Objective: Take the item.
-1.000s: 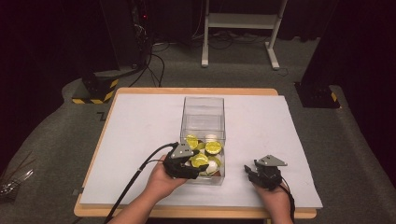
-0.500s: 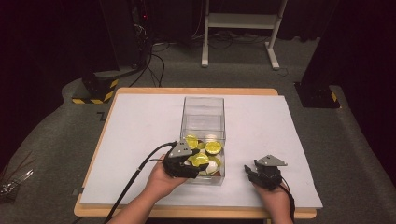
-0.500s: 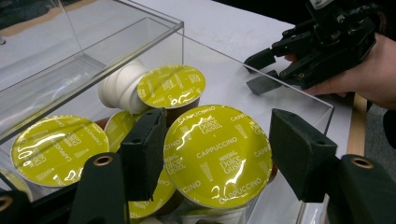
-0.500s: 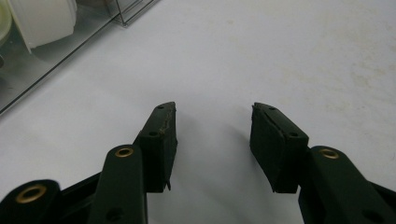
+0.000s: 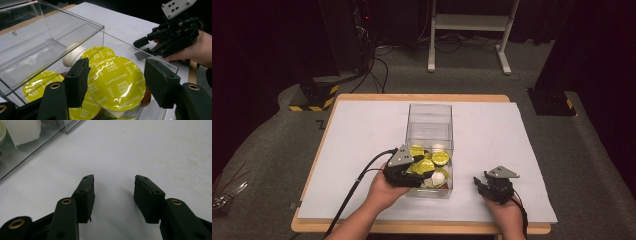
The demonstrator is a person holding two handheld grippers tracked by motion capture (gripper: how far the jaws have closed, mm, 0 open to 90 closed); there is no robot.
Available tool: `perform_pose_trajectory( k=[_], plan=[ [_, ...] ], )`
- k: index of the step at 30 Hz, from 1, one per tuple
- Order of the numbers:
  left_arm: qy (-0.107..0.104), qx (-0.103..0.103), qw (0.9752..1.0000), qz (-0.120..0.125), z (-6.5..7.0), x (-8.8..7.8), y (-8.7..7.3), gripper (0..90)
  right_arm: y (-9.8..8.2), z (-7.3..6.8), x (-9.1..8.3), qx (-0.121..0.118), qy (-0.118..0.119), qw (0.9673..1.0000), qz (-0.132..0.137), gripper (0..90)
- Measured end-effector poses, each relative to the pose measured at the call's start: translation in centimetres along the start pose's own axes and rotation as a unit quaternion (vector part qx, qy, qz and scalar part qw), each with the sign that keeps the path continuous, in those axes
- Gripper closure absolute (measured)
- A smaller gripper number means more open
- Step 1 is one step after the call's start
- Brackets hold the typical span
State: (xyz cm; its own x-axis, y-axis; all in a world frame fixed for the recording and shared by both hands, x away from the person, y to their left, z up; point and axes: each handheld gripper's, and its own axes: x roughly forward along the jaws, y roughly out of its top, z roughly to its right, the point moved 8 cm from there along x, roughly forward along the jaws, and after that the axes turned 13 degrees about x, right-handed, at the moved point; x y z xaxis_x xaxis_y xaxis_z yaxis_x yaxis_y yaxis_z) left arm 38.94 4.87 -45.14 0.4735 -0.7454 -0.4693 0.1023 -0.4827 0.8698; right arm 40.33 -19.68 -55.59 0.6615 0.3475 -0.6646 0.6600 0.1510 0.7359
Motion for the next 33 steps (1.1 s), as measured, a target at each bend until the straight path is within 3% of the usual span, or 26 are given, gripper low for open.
perform_pose_trajectory(
  k=[22, 33],
  plan=[
    [0.028, -0.005, 0.9994, 0.018, -1.6, -1.5, 0.1, 38.2, 0.0, 0.0, 0.0, -0.001, -0.002, 1.0000, -0.001, 50.9],
    [0.045, -0.020, 0.9982, 0.035, -2.8, -2.8, -0.4, 38.2, 0.0, -0.1, 0.0, -0.001, -0.004, 1.0000, -0.001, 50.9]
  ],
)
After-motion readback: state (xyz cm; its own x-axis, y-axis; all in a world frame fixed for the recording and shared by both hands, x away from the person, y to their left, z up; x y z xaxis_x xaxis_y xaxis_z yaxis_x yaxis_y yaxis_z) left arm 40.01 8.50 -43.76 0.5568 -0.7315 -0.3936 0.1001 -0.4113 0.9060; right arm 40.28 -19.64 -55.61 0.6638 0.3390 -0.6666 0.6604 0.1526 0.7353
